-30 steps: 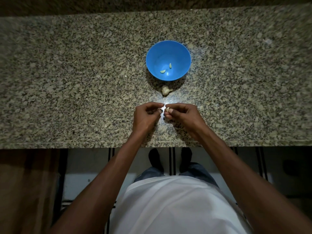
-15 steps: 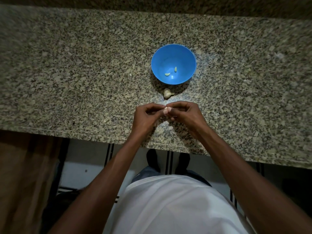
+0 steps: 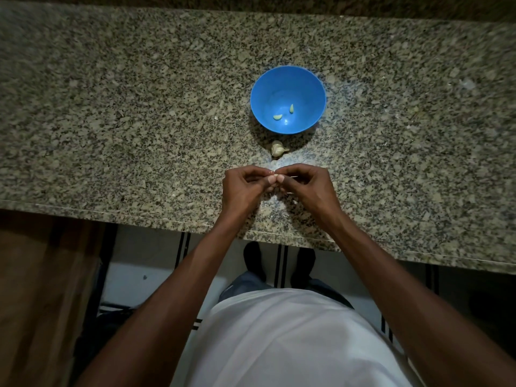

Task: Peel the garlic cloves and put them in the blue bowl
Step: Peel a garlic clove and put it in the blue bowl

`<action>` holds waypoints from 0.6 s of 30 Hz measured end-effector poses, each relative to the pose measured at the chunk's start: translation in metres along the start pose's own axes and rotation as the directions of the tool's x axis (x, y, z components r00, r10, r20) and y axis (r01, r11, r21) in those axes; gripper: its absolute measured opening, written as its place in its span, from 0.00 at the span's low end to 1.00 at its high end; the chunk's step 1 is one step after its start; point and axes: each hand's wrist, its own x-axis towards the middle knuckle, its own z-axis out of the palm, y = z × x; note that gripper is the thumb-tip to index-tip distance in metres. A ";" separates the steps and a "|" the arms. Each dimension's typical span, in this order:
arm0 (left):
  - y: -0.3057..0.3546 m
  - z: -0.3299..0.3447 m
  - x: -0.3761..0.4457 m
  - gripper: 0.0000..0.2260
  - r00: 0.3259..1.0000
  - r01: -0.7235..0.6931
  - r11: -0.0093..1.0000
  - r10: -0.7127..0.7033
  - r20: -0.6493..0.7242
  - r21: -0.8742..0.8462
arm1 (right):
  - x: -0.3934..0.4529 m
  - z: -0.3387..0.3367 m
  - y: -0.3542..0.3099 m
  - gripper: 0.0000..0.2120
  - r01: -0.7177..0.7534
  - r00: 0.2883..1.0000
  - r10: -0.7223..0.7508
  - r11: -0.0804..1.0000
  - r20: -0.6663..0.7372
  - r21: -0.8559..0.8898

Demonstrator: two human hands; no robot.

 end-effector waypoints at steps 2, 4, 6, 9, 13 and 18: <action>-0.003 -0.001 0.000 0.08 1.000 0.007 1.000 -0.006 -0.020 0.022 | -0.001 0.000 0.003 0.08 -0.001 1.000 0.000 1.000 0.009 0.012; -0.004 0.000 0.000 0.08 0.999 -0.003 0.997 0.005 -0.035 0.074 | -0.002 0.001 0.005 0.07 0.004 1.000 -0.004 1.000 -0.007 0.018; -0.003 0.002 0.000 0.07 0.999 -0.011 0.993 0.016 -0.035 0.118 | -0.003 0.003 0.006 0.06 0.006 1.000 -0.005 0.999 -0.025 0.032; -0.002 0.003 0.000 0.07 1.000 -0.007 0.992 0.010 -0.021 0.123 | -0.004 0.004 0.008 0.05 0.007 0.999 -0.006 1.000 -0.038 0.025; -0.003 -0.003 0.001 0.07 0.999 -0.011 0.996 0.008 0.034 0.083 | -0.004 0.006 0.009 0.06 -0.001 0.999 0.002 0.999 -0.039 0.048; -0.004 -0.006 0.001 0.08 0.998 0.010 1.000 -0.010 0.067 0.003 | -0.007 0.008 0.009 0.08 0.011 0.999 -0.009 0.999 -0.033 0.050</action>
